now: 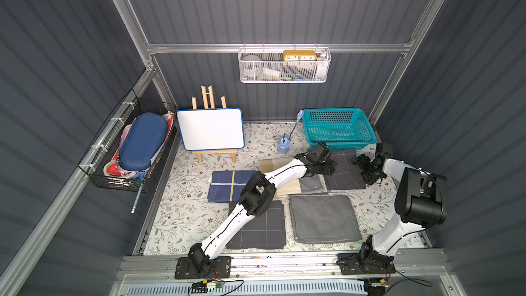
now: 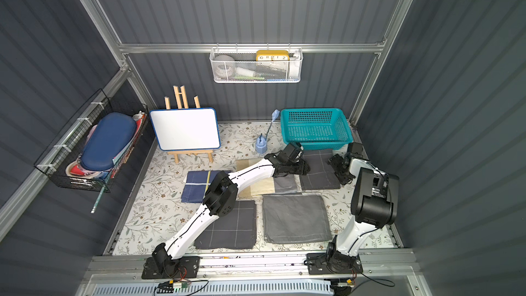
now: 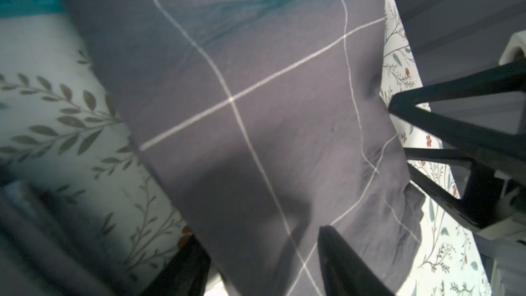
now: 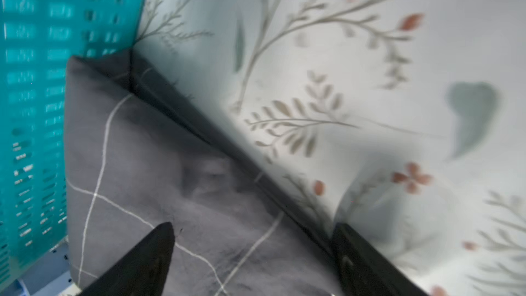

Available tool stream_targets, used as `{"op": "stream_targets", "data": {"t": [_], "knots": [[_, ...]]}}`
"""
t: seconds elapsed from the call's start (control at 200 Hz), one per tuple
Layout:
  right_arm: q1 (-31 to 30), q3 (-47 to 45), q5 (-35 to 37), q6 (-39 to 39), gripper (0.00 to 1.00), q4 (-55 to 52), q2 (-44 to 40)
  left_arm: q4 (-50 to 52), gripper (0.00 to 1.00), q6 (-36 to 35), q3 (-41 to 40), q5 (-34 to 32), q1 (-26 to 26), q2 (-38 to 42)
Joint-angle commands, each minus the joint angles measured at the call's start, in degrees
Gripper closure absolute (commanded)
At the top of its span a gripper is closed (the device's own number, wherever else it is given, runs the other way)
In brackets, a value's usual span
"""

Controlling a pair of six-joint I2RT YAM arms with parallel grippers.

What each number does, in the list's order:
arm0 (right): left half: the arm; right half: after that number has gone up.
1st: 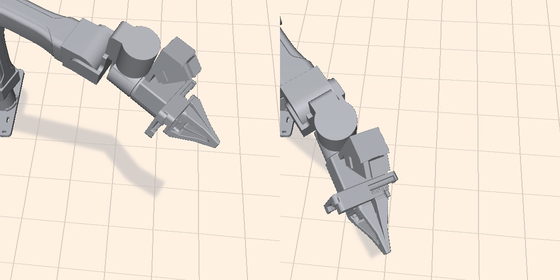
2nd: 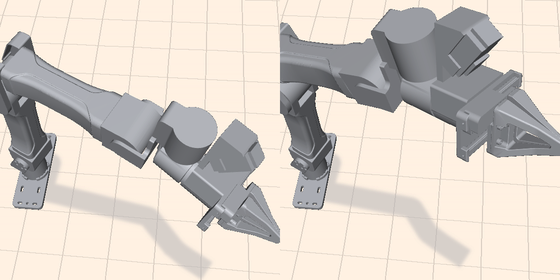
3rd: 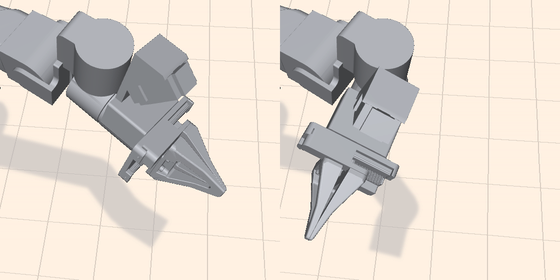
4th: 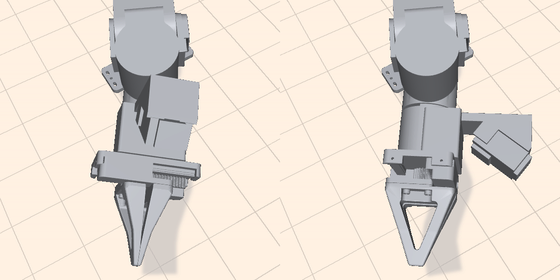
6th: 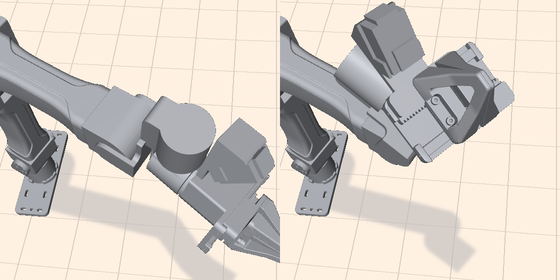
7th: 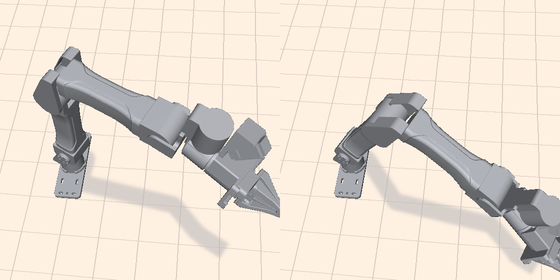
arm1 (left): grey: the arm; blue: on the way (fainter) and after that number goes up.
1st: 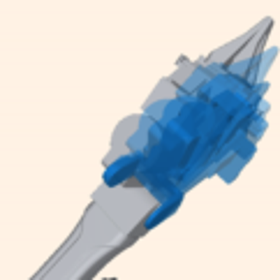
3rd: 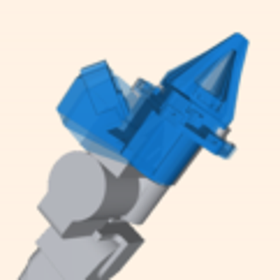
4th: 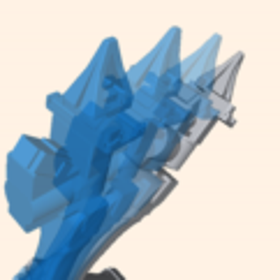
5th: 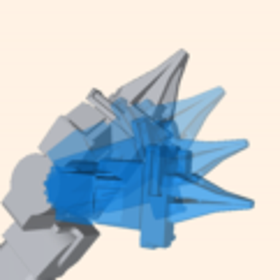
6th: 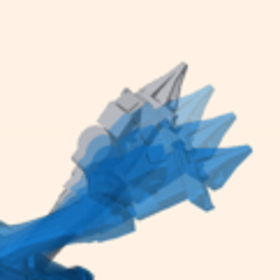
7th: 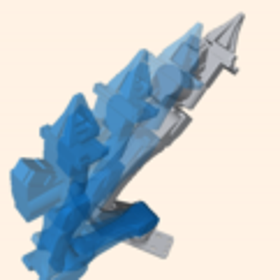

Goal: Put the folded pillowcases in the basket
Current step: Pick up the pillowcase from the center of the board.

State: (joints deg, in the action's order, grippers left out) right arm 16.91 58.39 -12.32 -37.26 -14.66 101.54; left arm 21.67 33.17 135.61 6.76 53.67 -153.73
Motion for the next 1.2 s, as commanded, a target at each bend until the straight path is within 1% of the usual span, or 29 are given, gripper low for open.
{"op": "stream_targets", "data": {"t": [0.0,0.075,0.085,0.145,0.2,0.21,0.245,0.265,0.32,0.47,0.58,0.71,0.805,1.05,1.195], "knots": [[-4.0,-1.2,-1.2,0.4,0.16,-2.7,3.0,0.6,0.42,-1.3,1.6,1.5,0.0,-2.8],[-5.1,-1.5,-1.3,0.0,0.23,-2.5,2.8,0.4,0.46,-1.4,1.7,2.4,0.0,-2.8],[-5.2,-1.6,-3.1,-0.2,0.25,-2.5,2.7,0.3,0.46,-1.4,1.6,2.4,0.0,-2.8],[-5.2,-2.2,-3.1,-0.4,0.31,-2.6,1.5,0.1,0.48,-1.4,1.4,2.7,0.1,-2.7],[-5.2,-2.5,-2.5,-0.1,0.4,-3.0,-0.1,0.0,0.5,-1.4,1.0,3.0,0.1,-2.3],[-5.2,-2.5,-0.8,0.0,0.42,-3.1,-0.4,0.0,0.5,-1.4,0.9,3.1,0.1,-2.3],[-5.2,-2.5,0.4,0.4,0.5,-3.7,-1.5,-0.1,0.52,-1.4,0.7,3.1,0.1,-2.0],[-5.2,-2.5,0.6,0.5,0.52,-3.8,-2.0,-0.2,0.53,-1.4,0.3,3.1,0.1,-1.8],[-5.2,-2.5,1.0,0.8,0.63,-4.5,-3.7,-0.6,0.55,-1.2,-0.6,3.1,0.1,-0.8],[-5.1,-3.2,2.2,1.1,0.81,-5.4,-7.9,-1.6,0.57,-0.8,-3.3,2.3,0.2,2.6],[-5.3,-3.3,2.6,1.6,0.89,-6.7,-11.0,-2.5,0.56,-0.6,-5.6,1.6,0.1,5.6],[-6.1,-3.0,3.7,2.3,0.95,-8.4,-15.1,-3.7,0.56,-0.3,-7.7,1.5,0.2,9.2],[-7.2,-1.9,4.9,3.0,1.0,-10.9,-18.5,-4.4,0.53,-0.2,-9.6,1.7,0.3,12.1],[-10.3,2.6,7.7,4.6,1.0,-18.0,-27.5,-7.3,0.43,0.1,-17.3,0.6,0.2,21.3],[-12.9,7.8,8.9,6.2,1.0,-20.9,-30.0,-8.5,0.39,0.3,-21.5,1.4,0.2,25.7]]}}
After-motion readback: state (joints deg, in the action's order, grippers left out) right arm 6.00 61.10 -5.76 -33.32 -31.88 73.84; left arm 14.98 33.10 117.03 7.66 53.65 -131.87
